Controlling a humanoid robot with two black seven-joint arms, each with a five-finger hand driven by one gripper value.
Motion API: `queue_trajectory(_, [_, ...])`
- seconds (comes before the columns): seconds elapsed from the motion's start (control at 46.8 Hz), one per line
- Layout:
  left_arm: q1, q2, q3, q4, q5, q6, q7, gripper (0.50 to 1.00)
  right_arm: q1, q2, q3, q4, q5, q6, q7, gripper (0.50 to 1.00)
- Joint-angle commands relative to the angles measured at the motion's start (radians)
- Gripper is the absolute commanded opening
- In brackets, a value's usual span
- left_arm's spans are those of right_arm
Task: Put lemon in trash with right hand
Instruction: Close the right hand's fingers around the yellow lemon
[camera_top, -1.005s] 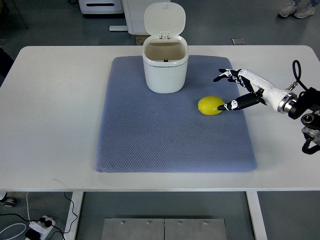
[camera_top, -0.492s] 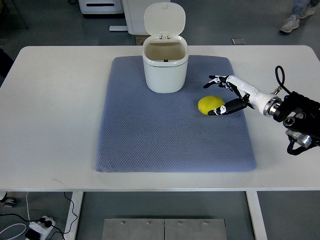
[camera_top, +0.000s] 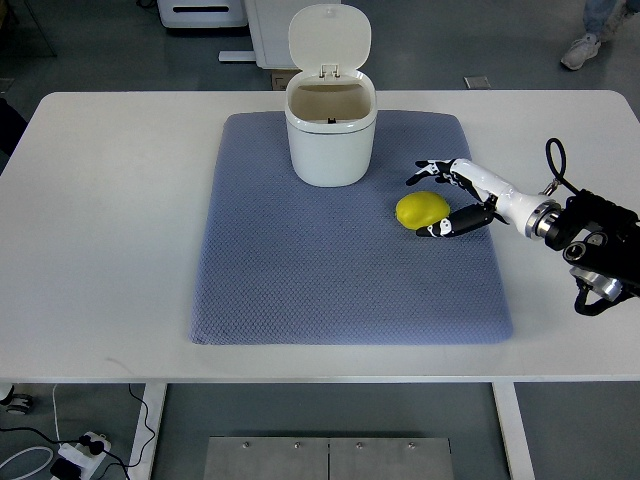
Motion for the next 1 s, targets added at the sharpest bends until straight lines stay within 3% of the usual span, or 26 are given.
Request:
queue_trajectory(0.0, [0.0, 0.0, 0.0, 0.0, 0.0, 0.0, 0.0, 1.0, 0.0, 0.001, 0.0, -0.008, -0.001, -0.003, 0.0, 0.935])
queue_trajectory(0.449, [0.0, 0.0, 0.0, 0.0, 0.0, 0.0, 0.0, 1.0, -0.002, 0.037, -0.022, -0.028, -0.007, -0.012, 0.006, 0.933])
queue_trajectory(0.983, [0.0, 0.0, 0.0, 0.0, 0.0, 0.0, 0.0, 1.0, -0.005, 0.041, -0.048, -0.051, -0.007, -0.023, 0.009, 0.872])
